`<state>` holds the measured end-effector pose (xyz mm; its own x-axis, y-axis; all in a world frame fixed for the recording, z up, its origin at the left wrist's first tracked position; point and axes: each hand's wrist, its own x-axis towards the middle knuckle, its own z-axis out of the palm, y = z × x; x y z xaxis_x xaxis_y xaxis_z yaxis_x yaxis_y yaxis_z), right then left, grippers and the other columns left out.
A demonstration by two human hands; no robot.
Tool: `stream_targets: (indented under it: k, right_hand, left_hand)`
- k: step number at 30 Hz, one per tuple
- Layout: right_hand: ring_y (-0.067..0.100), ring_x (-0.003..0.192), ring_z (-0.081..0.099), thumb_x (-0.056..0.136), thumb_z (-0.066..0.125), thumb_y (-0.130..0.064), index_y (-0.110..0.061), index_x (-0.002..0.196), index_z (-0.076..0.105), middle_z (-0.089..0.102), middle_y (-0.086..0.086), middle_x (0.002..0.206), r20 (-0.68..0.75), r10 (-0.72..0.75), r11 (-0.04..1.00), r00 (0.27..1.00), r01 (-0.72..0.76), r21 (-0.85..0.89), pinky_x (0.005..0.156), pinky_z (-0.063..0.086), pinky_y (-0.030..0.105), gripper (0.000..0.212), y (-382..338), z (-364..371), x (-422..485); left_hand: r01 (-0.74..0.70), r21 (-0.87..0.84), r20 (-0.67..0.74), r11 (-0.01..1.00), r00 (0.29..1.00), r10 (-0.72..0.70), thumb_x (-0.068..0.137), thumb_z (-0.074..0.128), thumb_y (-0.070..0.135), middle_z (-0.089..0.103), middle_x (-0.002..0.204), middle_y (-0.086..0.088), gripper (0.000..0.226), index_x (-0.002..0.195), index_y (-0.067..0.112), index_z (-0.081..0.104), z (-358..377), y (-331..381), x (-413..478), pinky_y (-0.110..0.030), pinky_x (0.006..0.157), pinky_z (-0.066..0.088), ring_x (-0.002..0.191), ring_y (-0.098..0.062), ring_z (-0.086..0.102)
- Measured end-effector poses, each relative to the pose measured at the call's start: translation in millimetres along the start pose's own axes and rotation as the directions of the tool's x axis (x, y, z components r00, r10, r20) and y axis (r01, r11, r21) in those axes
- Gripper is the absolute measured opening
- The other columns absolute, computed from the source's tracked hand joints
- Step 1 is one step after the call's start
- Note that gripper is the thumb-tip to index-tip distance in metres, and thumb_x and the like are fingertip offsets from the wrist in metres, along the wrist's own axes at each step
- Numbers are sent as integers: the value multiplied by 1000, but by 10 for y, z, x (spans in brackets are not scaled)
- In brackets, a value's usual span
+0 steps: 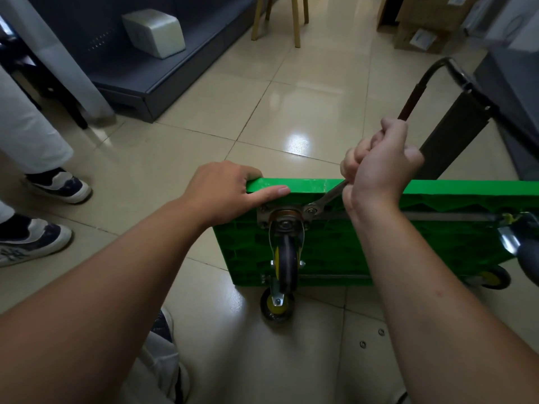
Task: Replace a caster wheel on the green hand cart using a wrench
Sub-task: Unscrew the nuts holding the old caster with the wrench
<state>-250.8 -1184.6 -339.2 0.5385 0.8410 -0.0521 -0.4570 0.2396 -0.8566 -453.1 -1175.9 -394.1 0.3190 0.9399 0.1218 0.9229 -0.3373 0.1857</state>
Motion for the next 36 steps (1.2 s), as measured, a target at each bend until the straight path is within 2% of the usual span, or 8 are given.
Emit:
stream_targets:
  k: [7,12,19,22,23,25,32,36]
  right_hand:
    - [16,41,19,94,45,-10,-19,62,23,17,10,53,99,-111,980,989,125,-155,44,16,28,40,62,75,-52]
    - [44,51,20,85,46,-21,-5,60,21,19,27,57,220,-208,907,953,272,-321,43,18,42,39,139,149,-32]
    - [37,51,25,89,46,-24,-14,56,25,24,20,55,291,-234,853,928,340,-396,45,23,43,40,152,159,-52]
    - [14,51,33,90,49,-19,-25,56,33,30,-5,53,639,-178,645,748,580,-499,51,24,31,38,389,357,-472]
    - [16,50,39,92,51,-21,-24,58,37,35,-6,53,706,-158,533,691,661,-528,52,25,30,37,486,402,-658]
    - [24,50,44,96,51,-25,-21,61,42,39,-3,52,720,-189,420,667,718,-555,52,26,29,36,616,430,-823]
    - [23,54,45,96,51,-27,-23,56,38,35,-7,50,737,-144,462,660,704,-540,51,33,34,42,537,433,-698]
    - [3,49,39,97,56,-16,-20,51,43,38,-13,46,735,-36,679,677,557,-479,52,33,23,48,357,324,-492]
  left_hand:
    - [4,9,-23,1000,1000,-4,71,8,97,60,61,5,94,84,27,70,-8,23,-3,-29,51,37,57,-11,55]
    - [17,46,4,999,1000,-18,75,9,97,60,62,5,93,83,26,68,-26,45,-6,-29,52,35,58,-12,55]
    - [92,-26,0,995,996,-92,106,23,55,58,65,-1,60,82,22,67,-53,97,-14,-37,64,44,69,-28,57]
    - [130,-67,40,989,991,-128,102,40,42,59,75,-8,38,78,18,55,-165,156,-68,-43,69,45,78,-38,56]
    - [162,-116,71,980,985,-154,100,47,31,63,86,-14,25,84,14,54,-204,181,-92,-46,76,48,86,-40,58]
    - [232,-163,106,959,970,-217,98,52,13,63,100,-20,9,91,9,50,-258,209,-134,-48,84,51,96,-39,61]
    - [183,-54,115,982,978,-176,100,45,20,63,98,-10,17,103,9,57,-257,196,-108,-42,76,47,91,-33,61]
    - [100,12,89,995,991,-101,95,27,43,68,93,-10,47,102,15,65,-203,178,-87,-38,68,43,78,-30,58]
